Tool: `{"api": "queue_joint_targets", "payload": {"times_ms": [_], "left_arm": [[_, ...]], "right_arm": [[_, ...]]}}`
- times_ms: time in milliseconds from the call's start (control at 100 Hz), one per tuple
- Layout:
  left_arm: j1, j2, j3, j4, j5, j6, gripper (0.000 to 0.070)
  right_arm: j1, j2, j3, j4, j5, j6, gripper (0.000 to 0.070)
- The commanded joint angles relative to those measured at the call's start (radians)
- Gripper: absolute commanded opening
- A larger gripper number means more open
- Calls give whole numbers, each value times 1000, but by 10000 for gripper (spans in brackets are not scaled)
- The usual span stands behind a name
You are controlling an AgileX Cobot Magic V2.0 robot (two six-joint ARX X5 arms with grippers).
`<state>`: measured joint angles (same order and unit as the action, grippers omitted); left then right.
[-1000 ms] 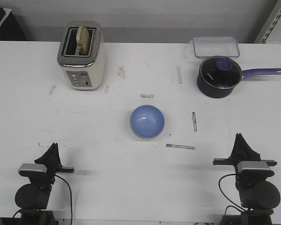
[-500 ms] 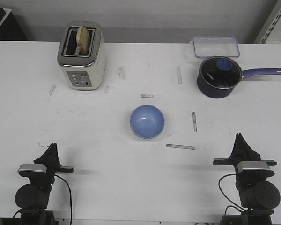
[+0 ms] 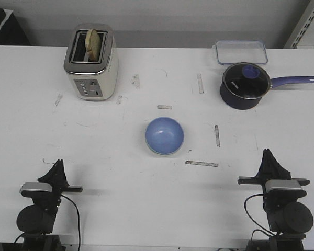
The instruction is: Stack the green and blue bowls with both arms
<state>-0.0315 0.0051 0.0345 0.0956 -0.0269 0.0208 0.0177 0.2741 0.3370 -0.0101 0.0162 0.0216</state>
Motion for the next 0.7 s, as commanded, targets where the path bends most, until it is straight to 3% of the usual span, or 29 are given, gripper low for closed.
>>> {"api": "queue_joint_targets", "payload": {"times_ms": [0,690], "left_arm": [[-2,-2,-22,10,1,13,3],[-2,-2,-22,10,1,13,2]], "right_arm": [[0,0,1,10,0,-11,5],[-26,-27,-46,-5,-8,-11,5]]}}
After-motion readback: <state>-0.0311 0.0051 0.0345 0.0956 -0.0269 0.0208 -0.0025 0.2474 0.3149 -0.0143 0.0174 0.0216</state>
